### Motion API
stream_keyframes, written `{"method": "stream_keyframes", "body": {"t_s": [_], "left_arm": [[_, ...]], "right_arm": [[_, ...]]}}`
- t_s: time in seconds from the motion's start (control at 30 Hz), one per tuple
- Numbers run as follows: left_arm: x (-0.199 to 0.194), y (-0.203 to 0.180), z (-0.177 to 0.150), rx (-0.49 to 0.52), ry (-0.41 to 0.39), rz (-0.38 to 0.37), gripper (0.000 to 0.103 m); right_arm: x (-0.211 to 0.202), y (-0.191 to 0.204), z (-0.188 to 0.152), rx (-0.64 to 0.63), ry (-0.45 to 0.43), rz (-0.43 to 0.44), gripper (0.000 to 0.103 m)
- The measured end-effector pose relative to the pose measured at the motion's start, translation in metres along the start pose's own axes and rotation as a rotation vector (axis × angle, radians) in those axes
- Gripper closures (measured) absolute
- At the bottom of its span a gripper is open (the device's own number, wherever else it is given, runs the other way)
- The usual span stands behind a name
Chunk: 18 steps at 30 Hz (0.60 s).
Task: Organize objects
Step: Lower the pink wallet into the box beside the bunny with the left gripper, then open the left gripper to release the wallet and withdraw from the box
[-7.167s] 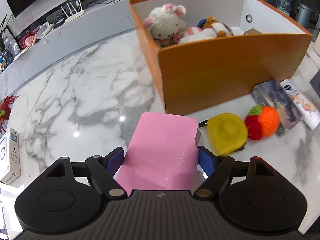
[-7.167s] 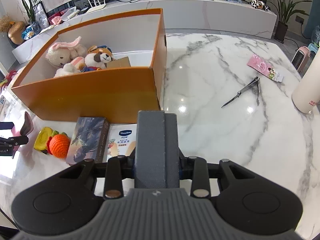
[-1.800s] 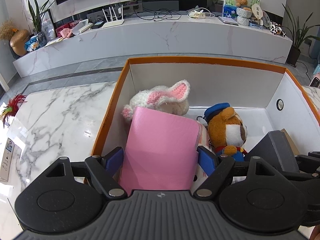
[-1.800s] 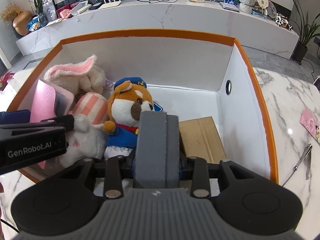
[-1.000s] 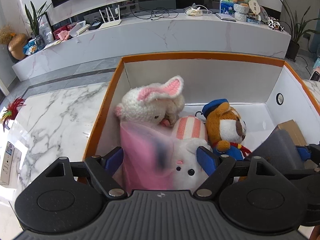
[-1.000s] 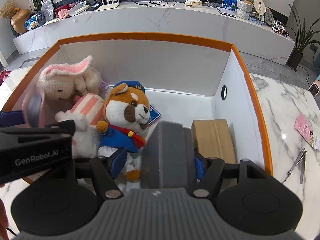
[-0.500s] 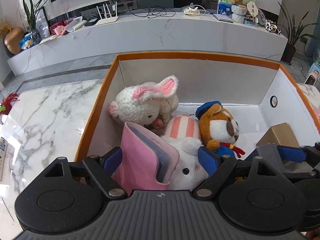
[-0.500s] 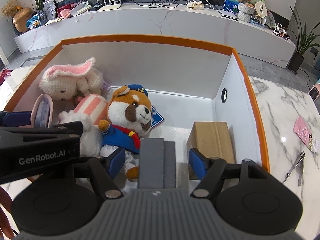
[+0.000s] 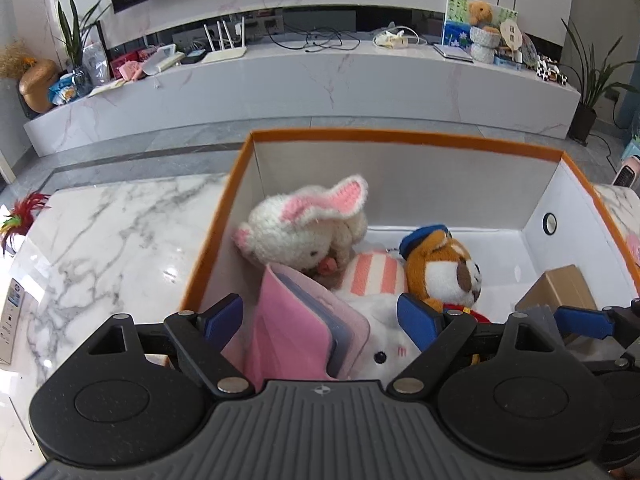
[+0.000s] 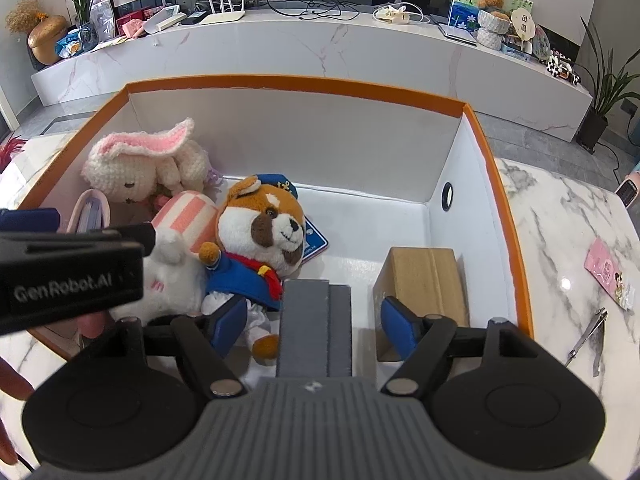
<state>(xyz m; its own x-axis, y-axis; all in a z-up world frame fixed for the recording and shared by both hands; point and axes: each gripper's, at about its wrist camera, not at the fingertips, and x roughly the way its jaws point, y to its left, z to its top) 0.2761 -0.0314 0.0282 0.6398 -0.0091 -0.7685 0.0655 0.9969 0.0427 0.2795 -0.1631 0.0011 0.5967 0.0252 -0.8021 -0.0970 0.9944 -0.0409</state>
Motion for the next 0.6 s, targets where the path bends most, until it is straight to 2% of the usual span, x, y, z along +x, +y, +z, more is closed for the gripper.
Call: {"method": "stream_keyframes", "body": {"t_s": [0.13, 0.2, 0.6], "left_arm": [[-0.004, 0.000, 0.001, 0.003, -0.012, 0.003, 0.003], [-0.005, -0.001, 0.002, 0.007, -0.016, 0.005, 0.003], [-0.014, 0.000, 0.001, 0.007, -0.025, 0.013, 0.002]], "right_arm": [[-0.004, 0.000, 0.001, -0.002, -0.021, 0.001, 0.025], [-0.007, -0.001, 0.001, 0.002, -0.034, -0.003, 0.019], [-0.024, 0.001, 0.002, 0.011, -0.089, 0.016, 0.015]]}}
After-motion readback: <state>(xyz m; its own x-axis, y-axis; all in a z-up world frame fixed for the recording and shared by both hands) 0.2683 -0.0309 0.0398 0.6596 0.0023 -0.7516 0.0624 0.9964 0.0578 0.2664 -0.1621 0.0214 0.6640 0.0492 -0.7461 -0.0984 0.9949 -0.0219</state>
